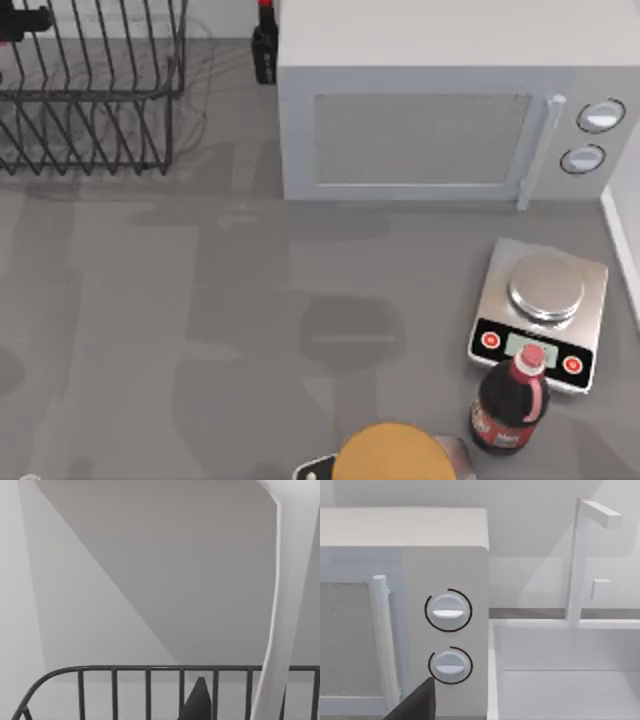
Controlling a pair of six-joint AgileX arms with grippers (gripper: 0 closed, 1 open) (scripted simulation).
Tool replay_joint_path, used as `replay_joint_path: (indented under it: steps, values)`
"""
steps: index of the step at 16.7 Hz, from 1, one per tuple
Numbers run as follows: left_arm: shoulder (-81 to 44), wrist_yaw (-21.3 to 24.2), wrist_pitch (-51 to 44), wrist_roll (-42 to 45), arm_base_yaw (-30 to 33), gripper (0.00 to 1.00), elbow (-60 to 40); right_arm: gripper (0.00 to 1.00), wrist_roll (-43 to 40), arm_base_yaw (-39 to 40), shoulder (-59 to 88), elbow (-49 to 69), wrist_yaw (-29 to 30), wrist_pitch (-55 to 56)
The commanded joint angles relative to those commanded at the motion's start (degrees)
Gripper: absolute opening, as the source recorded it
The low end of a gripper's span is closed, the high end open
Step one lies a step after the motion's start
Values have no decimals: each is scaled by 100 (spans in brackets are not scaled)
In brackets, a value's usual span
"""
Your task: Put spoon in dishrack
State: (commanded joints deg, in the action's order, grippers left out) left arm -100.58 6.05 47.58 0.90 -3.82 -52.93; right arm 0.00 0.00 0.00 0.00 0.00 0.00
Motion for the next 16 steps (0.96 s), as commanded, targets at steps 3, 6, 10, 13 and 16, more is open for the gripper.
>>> replay_joint_path:
  steps: [3,6,10,13,16]
  values:
    - [0,0,0,0,0,45,0,100,0,0,0,0,0,0]
    - [0,0,0,0,0,68,0,100,0,0,0,0,0,0]
    - [0,0,0,0,0,98,0,100,0,0,0,0,0,0]
    - [0,0,0,0,0,100,0,100,0,0,0,0,0,0]
    - [0,0,0,0,0,100,0,100,0,0,0,0,0,0]
